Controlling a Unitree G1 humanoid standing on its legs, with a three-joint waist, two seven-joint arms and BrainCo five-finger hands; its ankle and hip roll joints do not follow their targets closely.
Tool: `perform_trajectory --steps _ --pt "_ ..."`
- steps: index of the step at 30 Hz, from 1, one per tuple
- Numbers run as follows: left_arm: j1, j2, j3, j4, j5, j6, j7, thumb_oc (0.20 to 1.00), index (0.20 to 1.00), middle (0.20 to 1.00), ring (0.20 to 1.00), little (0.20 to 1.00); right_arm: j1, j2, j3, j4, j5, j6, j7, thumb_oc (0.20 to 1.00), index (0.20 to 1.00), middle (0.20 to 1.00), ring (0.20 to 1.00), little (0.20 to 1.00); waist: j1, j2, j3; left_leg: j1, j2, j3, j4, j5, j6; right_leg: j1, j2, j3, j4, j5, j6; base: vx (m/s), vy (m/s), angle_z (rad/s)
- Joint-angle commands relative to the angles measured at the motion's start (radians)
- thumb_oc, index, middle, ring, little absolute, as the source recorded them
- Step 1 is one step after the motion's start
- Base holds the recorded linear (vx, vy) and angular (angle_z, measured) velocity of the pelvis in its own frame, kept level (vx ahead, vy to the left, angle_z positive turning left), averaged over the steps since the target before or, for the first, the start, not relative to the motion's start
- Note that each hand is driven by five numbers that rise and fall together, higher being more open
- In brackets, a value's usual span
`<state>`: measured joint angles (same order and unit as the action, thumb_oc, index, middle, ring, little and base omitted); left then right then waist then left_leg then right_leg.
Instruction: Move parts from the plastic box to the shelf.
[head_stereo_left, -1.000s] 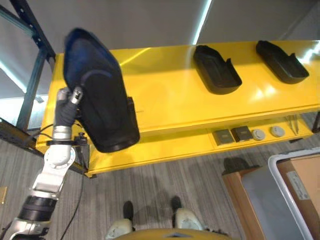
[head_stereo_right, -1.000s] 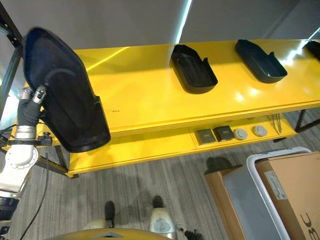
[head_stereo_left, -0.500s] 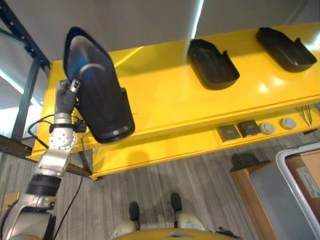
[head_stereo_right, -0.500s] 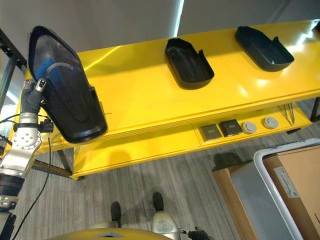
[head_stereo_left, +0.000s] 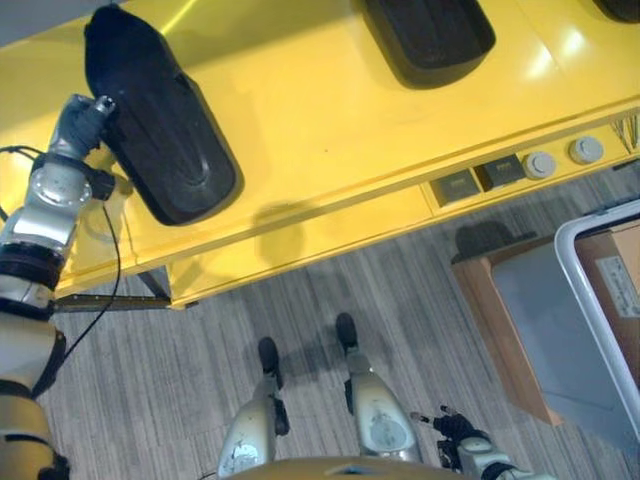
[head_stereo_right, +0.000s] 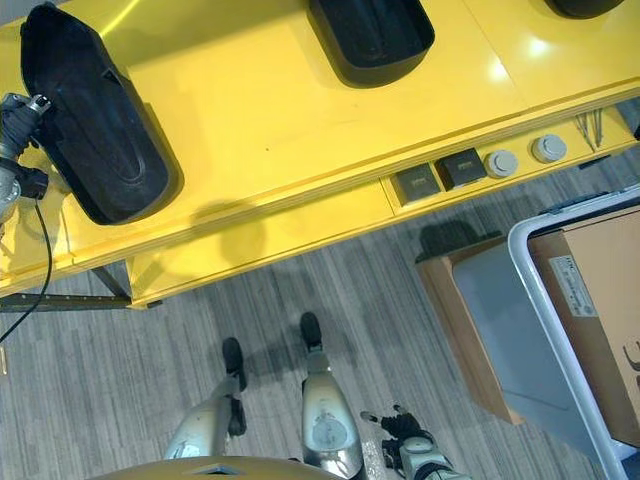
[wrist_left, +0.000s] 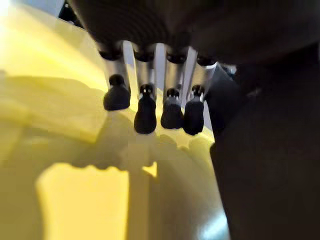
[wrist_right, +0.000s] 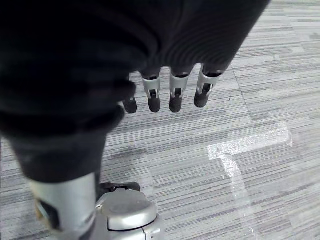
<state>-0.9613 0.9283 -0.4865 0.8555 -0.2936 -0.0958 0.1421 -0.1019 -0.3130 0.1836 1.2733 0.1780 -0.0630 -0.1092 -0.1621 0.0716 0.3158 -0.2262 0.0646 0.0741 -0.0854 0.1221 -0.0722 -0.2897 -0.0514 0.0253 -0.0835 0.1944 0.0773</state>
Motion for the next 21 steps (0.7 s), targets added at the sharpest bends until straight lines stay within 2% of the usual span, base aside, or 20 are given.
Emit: perform_trajectory --steps 1,9,14,17,21 --pt "-0.170 0.074 -0.022 0.083 -0.020 -0.038 -0.001 0.200 0.200 0.200 0.200 0.200 -0.010 0.002 0.022 0.020 0.048 -0.005 0.011 1.000 1.000 1.000 1.000 1.000 0.004 -0.012 -0.027 0.031 0.069 0.015 -0.002 0.000 -0.050 0.034 -0.070 0.027 0.002 -0.055 0.089 -0.03 -0.009 -0.05" --pt "-0.259 0.128 -0.139 0.116 0.139 -0.037 0.003 0.200 0.200 0.200 0.200 0.200 -0.018 0.014 0.046 0.002 0.070 -0.029 0.020 1.000 1.000 1.000 1.000 1.000 0.003 -0.015 -0.007 0.006 0.073 0.017 -0.002 0.009 -0.054 0.010 -0.071 0.031 -0.001 -0.043 0.092 -0.01 -0.002 -0.01" --pt "-0.317 0.197 -0.265 0.068 0.309 -0.056 0.022 0.200 0.200 0.200 0.200 0.200 -0.014 0.017 0.063 -0.020 0.069 -0.050 0.026 1.000 1.000 1.000 1.000 1.000 0.003 -0.016 -0.003 0.000 0.073 0.024 -0.002 0.011 -0.056 0.001 -0.072 0.033 -0.002 -0.039 0.096 0.00 0.000 0.00" --pt "-0.324 0.233 -0.307 0.037 0.361 -0.071 0.030 0.200 0.200 0.200 0.200 0.200 -0.008 0.015 0.064 -0.028 0.070 -0.061 0.030 1.000 1.000 1.000 1.000 1.000 0.002 -0.017 -0.004 -0.002 0.072 0.028 -0.002 0.008 -0.056 -0.003 -0.072 0.037 -0.002 -0.037 0.098 0.01 0.009 -0.04" --pt "-0.273 0.295 -0.308 -0.027 0.399 -0.090 0.036 0.200 0.200 0.200 0.200 0.200 0.005 0.010 0.061 -0.033 0.059 -0.070 0.034 1.000 1.000 1.000 1.000 1.000 0.007 -0.014 -0.007 0.003 0.072 0.037 -0.002 0.004 -0.056 -0.006 -0.074 0.043 -0.002 -0.037 0.099 0.00 0.004 -0.01"
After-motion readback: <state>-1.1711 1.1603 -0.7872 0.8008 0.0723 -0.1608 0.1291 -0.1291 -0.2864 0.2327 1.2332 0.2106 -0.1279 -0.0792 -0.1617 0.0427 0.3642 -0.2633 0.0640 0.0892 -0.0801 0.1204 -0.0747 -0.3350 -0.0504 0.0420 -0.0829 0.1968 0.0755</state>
